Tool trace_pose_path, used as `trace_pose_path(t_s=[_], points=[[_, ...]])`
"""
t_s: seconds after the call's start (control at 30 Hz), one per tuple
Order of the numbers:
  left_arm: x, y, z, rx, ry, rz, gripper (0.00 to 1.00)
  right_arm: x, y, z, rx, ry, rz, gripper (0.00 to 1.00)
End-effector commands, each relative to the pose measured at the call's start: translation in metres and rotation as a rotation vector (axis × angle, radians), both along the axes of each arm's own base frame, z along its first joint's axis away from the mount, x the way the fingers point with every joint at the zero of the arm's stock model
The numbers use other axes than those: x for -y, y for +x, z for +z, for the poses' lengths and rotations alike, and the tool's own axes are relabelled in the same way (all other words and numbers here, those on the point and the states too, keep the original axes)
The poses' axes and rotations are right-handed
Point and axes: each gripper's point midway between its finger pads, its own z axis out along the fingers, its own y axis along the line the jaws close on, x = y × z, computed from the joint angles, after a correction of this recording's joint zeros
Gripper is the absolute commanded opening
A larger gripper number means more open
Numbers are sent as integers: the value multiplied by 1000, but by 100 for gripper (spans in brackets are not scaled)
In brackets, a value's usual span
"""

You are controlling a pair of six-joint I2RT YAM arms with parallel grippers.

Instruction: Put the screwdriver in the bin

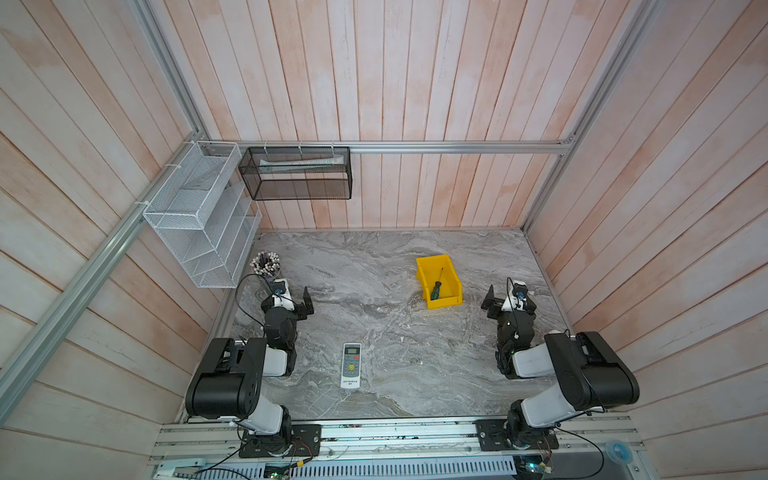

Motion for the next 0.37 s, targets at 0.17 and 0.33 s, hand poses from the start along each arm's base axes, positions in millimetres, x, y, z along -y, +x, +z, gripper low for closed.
trace_pose_path(t_s=[0.17,0.33], points=[[2,4,6,14,3,-13,100,-2,2,-5,-17,17,15,98],[2,4,7,17,4,-13,100,-2,2,-4,-13,15,15,98]])
